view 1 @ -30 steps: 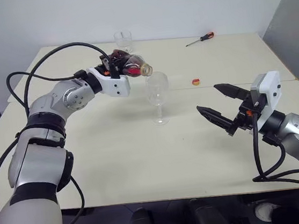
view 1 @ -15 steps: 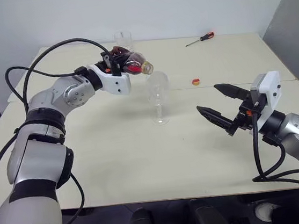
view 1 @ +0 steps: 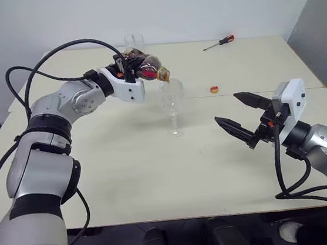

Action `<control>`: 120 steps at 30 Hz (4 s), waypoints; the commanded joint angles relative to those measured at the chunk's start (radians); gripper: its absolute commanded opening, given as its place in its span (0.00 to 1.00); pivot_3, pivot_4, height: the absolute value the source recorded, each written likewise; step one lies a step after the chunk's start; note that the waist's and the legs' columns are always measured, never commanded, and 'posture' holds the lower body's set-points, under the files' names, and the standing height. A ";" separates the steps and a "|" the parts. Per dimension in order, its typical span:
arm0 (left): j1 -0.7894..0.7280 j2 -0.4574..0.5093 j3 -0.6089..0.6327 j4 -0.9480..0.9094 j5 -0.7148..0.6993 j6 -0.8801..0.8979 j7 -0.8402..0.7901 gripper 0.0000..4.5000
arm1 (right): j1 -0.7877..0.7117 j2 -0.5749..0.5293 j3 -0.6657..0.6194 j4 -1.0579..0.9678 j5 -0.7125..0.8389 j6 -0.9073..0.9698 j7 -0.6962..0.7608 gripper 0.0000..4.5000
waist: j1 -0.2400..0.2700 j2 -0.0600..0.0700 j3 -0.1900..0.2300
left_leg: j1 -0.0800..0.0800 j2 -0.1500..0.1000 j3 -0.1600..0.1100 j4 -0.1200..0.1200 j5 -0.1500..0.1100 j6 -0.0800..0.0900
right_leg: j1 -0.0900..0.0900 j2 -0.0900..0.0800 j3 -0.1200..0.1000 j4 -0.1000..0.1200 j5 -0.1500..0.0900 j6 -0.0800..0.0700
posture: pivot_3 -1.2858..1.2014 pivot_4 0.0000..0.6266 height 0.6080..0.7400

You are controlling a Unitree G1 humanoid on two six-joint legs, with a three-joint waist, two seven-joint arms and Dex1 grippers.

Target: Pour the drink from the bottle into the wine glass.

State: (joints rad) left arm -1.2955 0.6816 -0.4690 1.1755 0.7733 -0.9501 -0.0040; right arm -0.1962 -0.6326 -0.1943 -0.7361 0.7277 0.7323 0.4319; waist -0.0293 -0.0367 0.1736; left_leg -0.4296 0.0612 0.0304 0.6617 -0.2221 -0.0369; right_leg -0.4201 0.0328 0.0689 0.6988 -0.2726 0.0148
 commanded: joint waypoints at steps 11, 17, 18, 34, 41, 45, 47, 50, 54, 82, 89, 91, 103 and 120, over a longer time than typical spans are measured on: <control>-0.066 0.015 -0.008 -0.009 0.025 -0.011 0.082 0.17 | -0.017 -0.008 -0.005 -0.015 0.002 -0.009 -0.005 1.00 | 0.000 0.000 0.000 | 0.000 0.000 0.000 0.000 0.000 0.000 | 0.000 0.000 0.000 0.000 0.000 0.000 | 0.52 0.24 1.00; -0.071 0.015 -0.013 -0.004 0.029 -0.007 0.091 0.17 | -0.018 -0.008 -0.004 -0.015 0.002 -0.008 -0.006 1.00 | 0.000 0.000 0.000 | 0.000 0.000 0.000 0.000 0.000 0.000 | 0.000 0.000 0.000 0.000 0.000 0.000 | 0.52 0.24 1.00; -0.072 0.015 -0.014 -0.003 0.028 -0.006 0.091 0.17 | -0.018 -0.008 -0.004 -0.016 0.001 -0.009 -0.006 1.00 | 0.000 0.000 0.000 | 0.000 0.000 0.000 0.000 0.000 0.000 | 0.000 0.000 0.000 0.000 0.000 0.000 | 0.52 0.24 1.00; -0.066 0.022 -0.022 0.003 0.030 -0.002 0.097 0.17 | -0.023 -0.010 0.002 -0.013 0.002 -0.008 -0.002 1.00 | 0.000 0.000 0.000 | 0.000 0.000 0.000 0.000 0.000 0.000 | 0.000 0.000 0.000 0.000 0.000 0.000 | 0.52 0.24 1.00; -0.068 0.028 -0.029 0.002 0.031 -0.002 0.100 0.17 | -0.025 -0.011 0.005 -0.011 0.003 -0.009 0.004 1.00 | 0.000 0.000 0.000 | 0.000 0.000 0.000 0.000 0.000 0.000 | 0.000 0.000 0.000 0.000 0.000 -0.001 | 0.52 0.24 1.00; -0.069 0.031 -0.031 0.001 0.032 -0.004 0.100 0.17 | -0.028 -0.010 0.008 -0.011 0.004 -0.011 0.008 1.00 | 0.000 0.000 0.000 | 0.000 0.000 0.000 0.000 0.000 0.000 | 0.000 0.000 0.000 0.000 0.000 -0.001 | 0.52 0.24 1.00; -0.071 0.032 -0.032 0.002 0.033 -0.003 0.100 0.17 | -0.032 -0.010 0.010 -0.010 0.003 -0.012 0.009 1.00 | 0.000 0.000 0.000 | 0.000 0.000 0.000 0.000 0.000 0.000 | 0.000 0.000 0.000 0.000 0.000 -0.001 | 0.52 0.24 1.00; -0.073 0.033 -0.032 0.003 0.033 0.000 0.101 0.17 | -0.036 -0.008 0.013 -0.008 0.002 -0.012 0.008 1.00 | 0.000 0.000 0.000 | 0.000 0.000 0.000 0.000 0.000 0.000 | 0.000 0.000 0.000 0.000 0.000 -0.001 | 0.52 0.24 1.00; -0.071 0.034 -0.030 0.002 0.031 0.001 0.100 0.17 | -0.037 -0.006 0.015 -0.009 0.002 -0.013 0.006 1.00 | 0.000 0.000 0.000 | 0.000 0.000 0.000 0.000 0.000 0.000 | 0.000 0.000 0.000 0.000 0.000 -0.001 | 0.52 0.24 1.00; -0.083 0.020 -0.034 0.008 0.031 0.006 0.107 0.16 | -0.009 -0.024 -0.004 -0.005 0.000 -0.021 0.024 1.00 | 0.000 0.000 0.000 | 0.000 0.000 0.000 0.000 0.000 0.000 | 0.000 0.000 0.000 0.000 0.000 -0.001 | 0.52 0.24 1.00; -0.080 0.023 -0.032 0.008 0.027 0.005 0.106 0.16 | -0.013 -0.023 0.000 -0.006 0.001 -0.018 0.023 1.00 | 0.000 0.000 0.000 | 0.000 0.000 0.000 0.000 0.000 0.000 | 0.000 0.000 0.000 0.000 0.000 -0.001 | 0.52 0.24 1.00; -0.078 0.022 -0.032 0.007 0.026 0.005 0.106 0.16 | -0.014 -0.023 0.000 -0.007 0.002 -0.017 0.023 1.00 | 0.000 0.000 0.000 | 0.000 0.000 0.000 0.000 0.000 0.000 | 0.000 0.000 0.000 0.000 0.000 -0.001 | 0.52 0.24 1.00; -0.070 0.013 -0.020 0.014 0.004 0.003 0.095 0.16 | -0.016 -0.027 -0.001 0.001 0.001 -0.018 0.029 1.00 | 0.000 0.000 0.000 | 0.000 0.000 0.000 0.000 0.000 0.000 | 0.000 0.000 0.000 0.000 0.000 -0.001 | 0.52 0.24 1.00; 0.040 -0.228 0.480 -0.029 -0.766 0.284 -0.561 0.16 | -0.015 -0.028 0.015 0.003 -0.005 -0.016 0.033 1.00 | -0.004 0.000 0.000 | 0.000 0.000 0.000 0.001 0.000 0.000 | 0.000 0.000 0.000 0.001 0.001 -0.001 | 0.52 0.24 1.00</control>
State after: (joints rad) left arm -1.2540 0.4510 -0.0582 1.2077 0.0996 -0.7261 -0.5319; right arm -0.2001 -0.6498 -0.1727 -0.7171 0.7255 0.7312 0.4571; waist -0.0329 -0.0367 0.1734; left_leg -0.4296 0.0613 0.0300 0.6629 -0.2220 -0.0369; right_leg -0.4201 0.0333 0.0687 0.7001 -0.2721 0.0138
